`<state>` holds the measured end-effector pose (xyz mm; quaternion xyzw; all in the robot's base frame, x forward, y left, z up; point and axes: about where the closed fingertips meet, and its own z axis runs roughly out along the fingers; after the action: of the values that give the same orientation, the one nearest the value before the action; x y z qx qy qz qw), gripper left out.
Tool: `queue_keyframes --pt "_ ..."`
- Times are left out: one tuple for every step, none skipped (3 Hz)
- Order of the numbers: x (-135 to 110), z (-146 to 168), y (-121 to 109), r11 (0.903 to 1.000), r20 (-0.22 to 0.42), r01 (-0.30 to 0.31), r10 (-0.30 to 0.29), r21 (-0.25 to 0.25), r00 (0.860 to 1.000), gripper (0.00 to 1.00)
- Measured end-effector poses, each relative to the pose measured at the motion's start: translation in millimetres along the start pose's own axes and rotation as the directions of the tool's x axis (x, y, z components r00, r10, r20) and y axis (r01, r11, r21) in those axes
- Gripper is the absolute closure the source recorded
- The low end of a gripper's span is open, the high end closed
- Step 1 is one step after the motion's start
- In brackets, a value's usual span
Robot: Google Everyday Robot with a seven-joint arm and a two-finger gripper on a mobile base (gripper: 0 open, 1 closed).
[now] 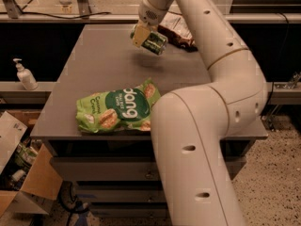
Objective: Place green can upright
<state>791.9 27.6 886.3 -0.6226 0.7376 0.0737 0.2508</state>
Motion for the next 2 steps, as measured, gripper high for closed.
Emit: queue_keyframes --pt "7 -35 -17 0.9931 0.215 -0.111 0.101 0.037 0.971 1.00" --pt "10 -60 -31 0.9798 0.435 -0.196 0.158 0.042 0.886 1.00"
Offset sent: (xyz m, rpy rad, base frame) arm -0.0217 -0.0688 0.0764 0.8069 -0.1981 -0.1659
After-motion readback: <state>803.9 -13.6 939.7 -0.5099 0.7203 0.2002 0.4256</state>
